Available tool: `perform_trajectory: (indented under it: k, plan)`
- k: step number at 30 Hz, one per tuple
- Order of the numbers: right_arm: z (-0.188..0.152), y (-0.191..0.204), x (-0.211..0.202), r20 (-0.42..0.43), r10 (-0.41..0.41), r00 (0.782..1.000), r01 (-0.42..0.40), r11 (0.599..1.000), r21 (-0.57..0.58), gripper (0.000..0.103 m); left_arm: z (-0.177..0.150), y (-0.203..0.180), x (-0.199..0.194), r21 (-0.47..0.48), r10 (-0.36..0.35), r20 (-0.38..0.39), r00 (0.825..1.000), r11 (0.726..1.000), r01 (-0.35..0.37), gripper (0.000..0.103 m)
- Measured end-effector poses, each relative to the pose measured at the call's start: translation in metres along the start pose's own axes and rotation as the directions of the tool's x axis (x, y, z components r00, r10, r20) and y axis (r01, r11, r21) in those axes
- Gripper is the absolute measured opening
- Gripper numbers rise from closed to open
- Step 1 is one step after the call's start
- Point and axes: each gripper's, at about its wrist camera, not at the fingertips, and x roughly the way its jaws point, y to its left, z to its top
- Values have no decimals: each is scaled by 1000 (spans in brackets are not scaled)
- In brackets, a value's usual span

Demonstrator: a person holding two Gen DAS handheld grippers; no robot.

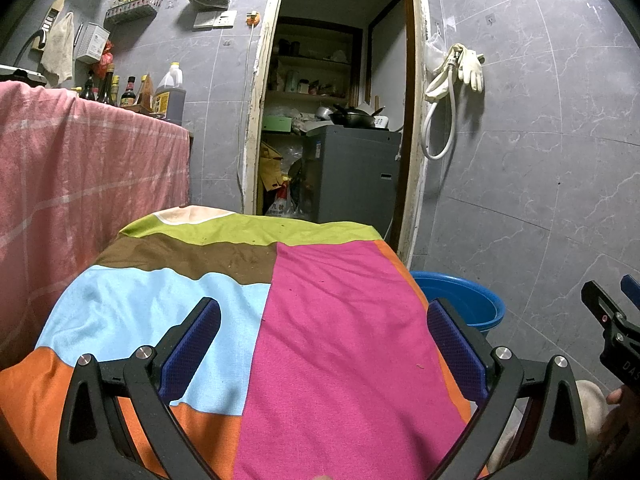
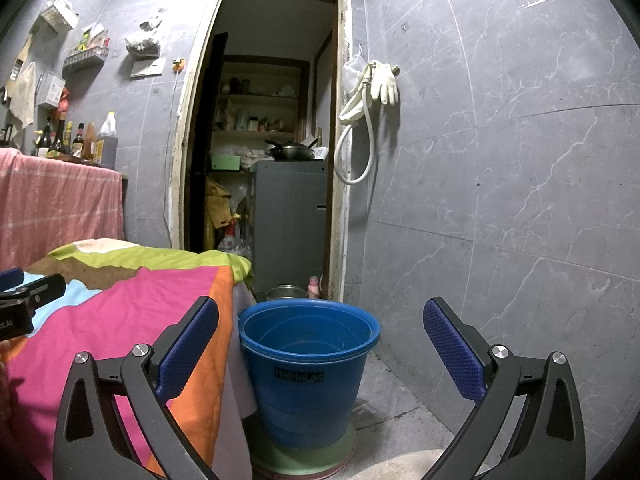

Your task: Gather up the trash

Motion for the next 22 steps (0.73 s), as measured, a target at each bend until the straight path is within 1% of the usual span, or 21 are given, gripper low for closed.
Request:
perform_trajectory:
  k: [7, 22]
  plan:
    - [0, 0, 0, 0, 0, 1000, 0, 1000, 0, 103, -2, 3, 1, -1, 18, -1, 1000, 1000, -18, 101]
    - [1, 1, -1, -2, -1, 1000, 1, 1000, 0, 103, -5, 8, 1, 13, 14, -4, 1000, 1000, -14, 101]
